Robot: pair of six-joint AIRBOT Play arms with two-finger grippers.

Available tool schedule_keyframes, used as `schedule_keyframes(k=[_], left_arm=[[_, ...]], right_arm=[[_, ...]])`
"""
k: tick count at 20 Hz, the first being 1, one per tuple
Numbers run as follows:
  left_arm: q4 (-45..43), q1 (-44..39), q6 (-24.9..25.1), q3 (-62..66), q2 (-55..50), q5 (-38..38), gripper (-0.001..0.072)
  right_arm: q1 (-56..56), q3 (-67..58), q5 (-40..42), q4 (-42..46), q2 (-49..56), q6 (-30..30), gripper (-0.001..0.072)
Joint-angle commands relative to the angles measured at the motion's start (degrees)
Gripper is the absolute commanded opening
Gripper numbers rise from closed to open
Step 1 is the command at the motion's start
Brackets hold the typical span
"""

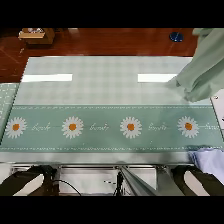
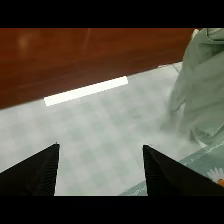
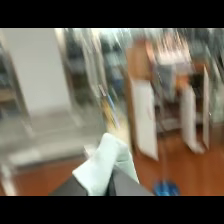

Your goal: Fold the shirts.

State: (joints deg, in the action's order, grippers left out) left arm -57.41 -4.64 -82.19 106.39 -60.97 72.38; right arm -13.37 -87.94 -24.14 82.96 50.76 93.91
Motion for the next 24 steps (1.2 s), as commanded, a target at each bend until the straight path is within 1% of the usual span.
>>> schedule_keyframes(k=[1, 4, 6, 9, 10, 11, 14, 16, 19, 22, 23, 24], left_arm=[[0.33, -0.02, -0.63, 4.79, 6.14, 2.95, 0.0612], [-0.85, -0.02, -0.66, 4.79, 11.13, 3.78, 0.0612], [-2.25, -0.02, -0.66, 4.79, 13.07, 5.38, 0.0612], [-4.68, -0.02, -2.10, 4.70, 13.64, 9.46, 0.0612], [-4.76, -0.02, -2.14, 4.35, 13.64, 10.29, 0.0612], [-4.76, -0.02, -2.14, 3.93, 13.64, 10.80, 0.0612], [-4.74, -0.02, -2.78, 2.34, 13.64, 11.30, 0.0612], [-4.76, -0.02, -2.78, 1.40, 13.64, 12.37, 0.0612], [-4.79, -0.02, -2.78, 0.09, 13.64, 13.77, 0.0612], [-4.83, -0.02, -2.75, -1.05, 13.64, 13.86, 0.0612], [-5.25, -0.02, -2.75, -1.68, 13.64, 13.88, 0.0612], [-6.01, -0.02, -2.75, -2.40, 13.64, 13.88, 0.0612]], right_arm=[[0.02, -0.79, -7.43, -11.98, -9.57, -5.31, 0.0036], [0.02, -0.79, -18.43, -23.41, -11.34, -10.80, 0.0036], [0.02, -0.76, -25.75, -30.29, -9.79, -11.91, 0.0036], [0.04, -0.76, -35.98, -40.52, -3.76, -14.75, 0.0036], [1.01, -0.76, -38.23, -42.97, -1.36, -15.72, 0.0036], [3.72, -0.76, -39.19, -43.23, 1.20, -15.93, 0.0036], [18.56, -0.76, -38.07, -40.52, 8.85, -16.65, 0.0036], [30.82, -0.76, -35.43, -36.35, 14.80, -16.65, 0.0036], [46.21, -0.79, -27.89, -31.91, 24.46, -16.63, 0.0037], [54.25, -0.79, -19.54, -31.43, 32.37, -16.63, 0.0046], [55.17, -0.79, -18.10, -31.45, 33.97, -16.63, 0.0175], [55.21, -0.79, -17.88, -31.30, 34.62, -16.65, 0.0348]])
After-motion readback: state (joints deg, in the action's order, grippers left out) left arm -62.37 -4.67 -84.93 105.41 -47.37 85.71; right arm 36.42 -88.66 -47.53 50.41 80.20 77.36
